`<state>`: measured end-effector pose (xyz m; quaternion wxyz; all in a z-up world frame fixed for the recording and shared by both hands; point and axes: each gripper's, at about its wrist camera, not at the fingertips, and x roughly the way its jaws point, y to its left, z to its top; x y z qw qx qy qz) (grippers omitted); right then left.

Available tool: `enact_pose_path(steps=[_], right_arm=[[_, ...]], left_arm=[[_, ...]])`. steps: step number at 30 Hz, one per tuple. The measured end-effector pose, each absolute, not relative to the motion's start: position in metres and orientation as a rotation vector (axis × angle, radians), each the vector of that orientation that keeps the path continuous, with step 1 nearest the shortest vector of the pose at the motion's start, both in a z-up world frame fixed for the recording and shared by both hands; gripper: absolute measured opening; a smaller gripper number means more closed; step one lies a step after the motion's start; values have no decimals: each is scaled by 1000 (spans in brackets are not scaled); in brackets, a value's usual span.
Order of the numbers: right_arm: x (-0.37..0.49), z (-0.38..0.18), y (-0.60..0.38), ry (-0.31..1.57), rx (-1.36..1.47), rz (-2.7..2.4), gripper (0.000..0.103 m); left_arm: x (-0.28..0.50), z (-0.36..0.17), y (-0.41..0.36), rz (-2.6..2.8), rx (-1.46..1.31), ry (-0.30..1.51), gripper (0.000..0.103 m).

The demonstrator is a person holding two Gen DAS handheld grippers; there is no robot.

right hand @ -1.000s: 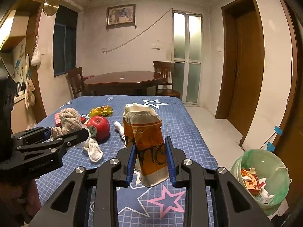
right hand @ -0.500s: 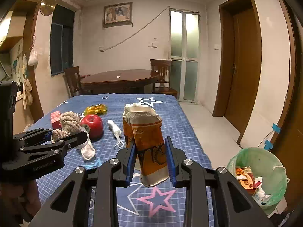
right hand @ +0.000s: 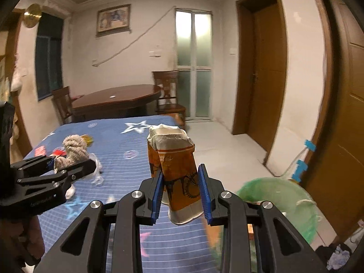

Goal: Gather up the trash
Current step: 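Carry the white towel and orange carton over the green bin, then open both tools to drop the towel and carton into the green bin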

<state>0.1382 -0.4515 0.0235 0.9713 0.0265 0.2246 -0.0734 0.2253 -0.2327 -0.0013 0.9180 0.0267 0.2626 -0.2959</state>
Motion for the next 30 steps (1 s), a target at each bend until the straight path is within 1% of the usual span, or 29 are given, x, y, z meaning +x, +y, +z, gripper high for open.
enact_pose_path(steps=[8, 13, 16, 22, 30], right_arm=[[136, 31, -555, 510, 97, -275, 31], [139, 20, -616, 579, 141, -329, 31], [141, 3, -656, 640, 173, -357, 31], [146, -37, -706, 727, 232, -396, 31], [146, -82, -739, 775, 293, -422, 31]], left_arm=[[230, 1, -316, -752, 116, 568, 42], [236, -7, -369, -837, 151, 614, 42], [237, -12, -395, -872, 171, 638, 42], [243, -37, -446, -935, 211, 702, 42], [245, -66, -484, -985, 262, 759, 42]])
